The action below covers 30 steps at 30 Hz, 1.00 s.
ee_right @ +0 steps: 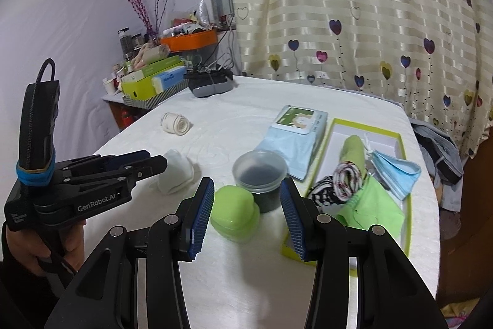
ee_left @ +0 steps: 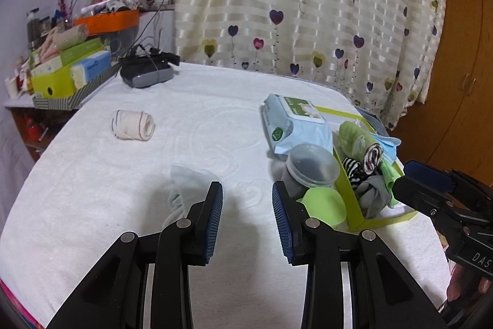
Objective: Organize soft objects
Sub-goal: 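Grasp the white glove with the left tool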
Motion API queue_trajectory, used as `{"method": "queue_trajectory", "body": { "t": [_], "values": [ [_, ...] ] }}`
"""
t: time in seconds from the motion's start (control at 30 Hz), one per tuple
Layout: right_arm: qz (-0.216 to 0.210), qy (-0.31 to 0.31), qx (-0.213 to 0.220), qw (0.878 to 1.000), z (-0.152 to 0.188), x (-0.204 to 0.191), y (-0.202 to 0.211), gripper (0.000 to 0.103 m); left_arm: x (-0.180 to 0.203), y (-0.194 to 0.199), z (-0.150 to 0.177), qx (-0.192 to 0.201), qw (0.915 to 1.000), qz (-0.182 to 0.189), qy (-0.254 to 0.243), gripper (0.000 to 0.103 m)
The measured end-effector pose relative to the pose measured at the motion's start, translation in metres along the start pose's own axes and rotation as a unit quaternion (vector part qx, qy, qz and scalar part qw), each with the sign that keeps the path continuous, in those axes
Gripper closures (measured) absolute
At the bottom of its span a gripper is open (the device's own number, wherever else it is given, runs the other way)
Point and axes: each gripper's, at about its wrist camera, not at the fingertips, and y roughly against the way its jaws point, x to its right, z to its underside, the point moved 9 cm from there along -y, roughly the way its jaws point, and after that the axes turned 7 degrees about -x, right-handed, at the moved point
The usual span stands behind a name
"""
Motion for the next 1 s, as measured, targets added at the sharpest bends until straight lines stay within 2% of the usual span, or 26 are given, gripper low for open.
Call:
{"method": "queue_trajectory", "body": {
  "t": [0.23, 0.33, 0.43, 0.53, 0.77, 1.0],
  "values": [
    [-0.007, 0.013, -0.009, 1.0, -0.004, -0.012, -0.009, 0.057, -0.024, -0.006, 0.004, -0.004, 0.9999, -0.002, 0.017, 0.071],
    [-0.011, 0.019, -0.009, 1.0, -0.006, -0.017, -0.012, 0.057, -0.043, -0.014, 0.007, -0.014, 0.9994, -0.01, 0.032, 0.063],
    [-0.017, 0.023, -0.014, 1.0, -0.007, -0.022, -0.019, 0.057, -0.056, -0.02, 0.009, -0.021, 0.999, -0.016, 0.037, 0.062],
    [-0.022, 0.029, -0.019, 0.999, -0.008, -0.027, -0.027, 0.057, -0.064, -0.028, 0.009, -0.028, 0.9987, -0.012, 0.041, 0.056],
    [-0.032, 0.035, -0.024, 0.999, -0.012, -0.033, -0.039, 0.057, -0.065, -0.058, 0.008, -0.051, 0.998, -0.002, 0.037, 0.05],
    [-0.032, 0.036, -0.031, 0.998, -0.014, -0.033, -0.049, 0.057, -0.053, -0.094, 0.012, -0.086, 0.9961, -0.003, 0.02, 0.05]
  ]
}}
